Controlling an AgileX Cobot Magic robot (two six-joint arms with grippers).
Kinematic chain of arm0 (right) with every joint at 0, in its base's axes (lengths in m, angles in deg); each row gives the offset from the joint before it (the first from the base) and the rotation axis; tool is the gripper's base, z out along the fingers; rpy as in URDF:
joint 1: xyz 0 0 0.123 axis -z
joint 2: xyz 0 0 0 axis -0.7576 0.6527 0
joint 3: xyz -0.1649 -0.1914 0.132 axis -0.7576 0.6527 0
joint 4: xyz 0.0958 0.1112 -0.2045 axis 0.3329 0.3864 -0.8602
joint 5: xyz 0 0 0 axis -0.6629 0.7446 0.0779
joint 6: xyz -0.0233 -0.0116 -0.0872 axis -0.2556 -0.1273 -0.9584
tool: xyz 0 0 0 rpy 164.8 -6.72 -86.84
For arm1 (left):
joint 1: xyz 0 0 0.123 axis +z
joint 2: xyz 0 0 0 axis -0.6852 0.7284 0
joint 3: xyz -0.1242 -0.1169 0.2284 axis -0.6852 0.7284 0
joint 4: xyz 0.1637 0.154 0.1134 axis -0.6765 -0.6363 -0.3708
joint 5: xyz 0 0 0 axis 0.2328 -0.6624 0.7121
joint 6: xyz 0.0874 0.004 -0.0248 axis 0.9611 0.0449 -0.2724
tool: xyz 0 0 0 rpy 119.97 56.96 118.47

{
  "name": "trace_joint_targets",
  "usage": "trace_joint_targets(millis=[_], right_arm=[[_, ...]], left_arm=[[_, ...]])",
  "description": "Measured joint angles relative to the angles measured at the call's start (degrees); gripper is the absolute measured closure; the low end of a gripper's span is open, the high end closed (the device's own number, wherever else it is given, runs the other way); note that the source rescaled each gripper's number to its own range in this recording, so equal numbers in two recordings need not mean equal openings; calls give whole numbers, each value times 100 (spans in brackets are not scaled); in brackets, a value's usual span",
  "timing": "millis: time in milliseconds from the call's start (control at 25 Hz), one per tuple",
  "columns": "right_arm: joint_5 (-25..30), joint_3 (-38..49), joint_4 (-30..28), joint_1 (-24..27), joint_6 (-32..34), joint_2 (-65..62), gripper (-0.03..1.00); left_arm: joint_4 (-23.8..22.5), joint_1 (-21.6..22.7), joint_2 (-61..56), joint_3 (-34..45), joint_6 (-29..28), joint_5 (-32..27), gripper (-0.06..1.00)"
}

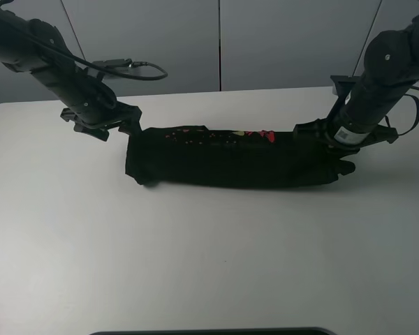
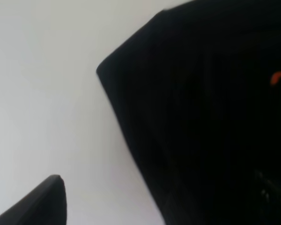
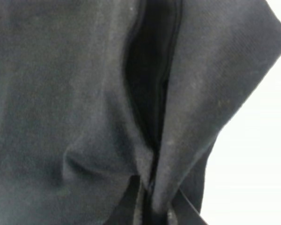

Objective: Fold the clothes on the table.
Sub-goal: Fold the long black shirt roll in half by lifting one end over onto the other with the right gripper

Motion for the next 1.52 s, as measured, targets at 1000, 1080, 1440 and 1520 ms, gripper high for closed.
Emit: trace_joint_targets(millis=[1000,1080,1440,1520], right_arm=[[626,9,-436,1307,-655,-579,94],[792,9,-409,1317,-807,-758,94],[1520,-410,327,259,-1197,-1443,94],[1587,-720,708,68,-1358,-1446,94]], left_arm=[[478,644,0,-360,905,-746,-5],[463,644,0,-360,917,-725,-5],[453,644,0,-360,917,-604,-5],[453,644,0,-360,917,-604,-5]])
